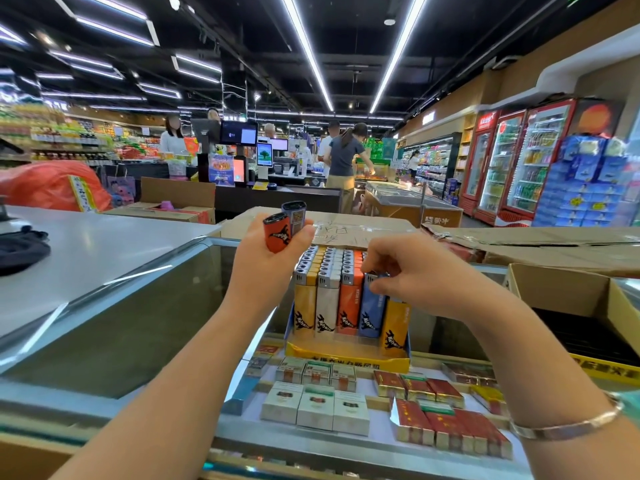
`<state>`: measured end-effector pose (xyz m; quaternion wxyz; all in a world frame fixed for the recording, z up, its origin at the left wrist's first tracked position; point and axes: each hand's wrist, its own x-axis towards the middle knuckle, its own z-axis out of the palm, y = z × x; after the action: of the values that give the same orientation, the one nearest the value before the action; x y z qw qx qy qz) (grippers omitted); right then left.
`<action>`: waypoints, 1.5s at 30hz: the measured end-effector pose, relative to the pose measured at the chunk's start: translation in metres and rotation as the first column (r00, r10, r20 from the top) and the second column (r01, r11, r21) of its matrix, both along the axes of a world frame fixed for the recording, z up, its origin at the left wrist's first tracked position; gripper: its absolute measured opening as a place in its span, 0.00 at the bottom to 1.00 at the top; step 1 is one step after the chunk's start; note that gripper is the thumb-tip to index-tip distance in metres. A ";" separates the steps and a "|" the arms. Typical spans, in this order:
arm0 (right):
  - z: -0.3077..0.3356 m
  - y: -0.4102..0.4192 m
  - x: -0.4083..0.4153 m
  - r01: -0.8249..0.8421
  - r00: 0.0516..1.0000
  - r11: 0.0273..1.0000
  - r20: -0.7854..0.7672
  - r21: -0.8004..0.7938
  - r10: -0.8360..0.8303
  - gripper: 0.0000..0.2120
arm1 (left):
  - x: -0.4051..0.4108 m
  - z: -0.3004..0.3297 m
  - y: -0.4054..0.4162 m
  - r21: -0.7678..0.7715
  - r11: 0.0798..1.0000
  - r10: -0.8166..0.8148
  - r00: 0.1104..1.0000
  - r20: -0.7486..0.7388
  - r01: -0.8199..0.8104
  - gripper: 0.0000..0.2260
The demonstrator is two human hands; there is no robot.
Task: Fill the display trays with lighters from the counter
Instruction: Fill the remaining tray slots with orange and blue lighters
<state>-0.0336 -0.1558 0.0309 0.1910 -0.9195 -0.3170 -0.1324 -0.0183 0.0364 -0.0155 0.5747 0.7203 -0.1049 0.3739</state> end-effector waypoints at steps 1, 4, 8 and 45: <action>0.000 -0.001 0.000 0.002 1.000 1.000 -0.003 0.000 -0.002 0.06 | 0.000 0.000 0.000 0.008 1.000 0.006 1.000 0.003 -0.006 0.11; 0.001 0.000 0.001 0.002 1.000 0.999 -0.019 -0.037 -0.003 0.11 | 0.000 0.000 0.000 0.015 1.000 0.009 1.000 0.010 -0.009 0.09; -0.001 0.004 0.004 0.014 1.000 0.996 0.001 -0.094 -0.014 0.09 | -0.003 0.002 0.001 -0.016 1.000 -0.008 1.000 0.014 0.008 0.03; -0.016 0.029 -0.008 -0.264 0.860 0.916 0.503 0.303 0.081 0.13 | -0.012 0.012 0.006 -0.211 0.890 -0.424 0.904 -0.050 0.405 0.23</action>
<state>-0.0412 -0.1266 0.0151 0.2835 -0.7737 -0.4068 -0.3944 -0.0307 0.0424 -0.0035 0.7136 0.6381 -0.1916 0.2166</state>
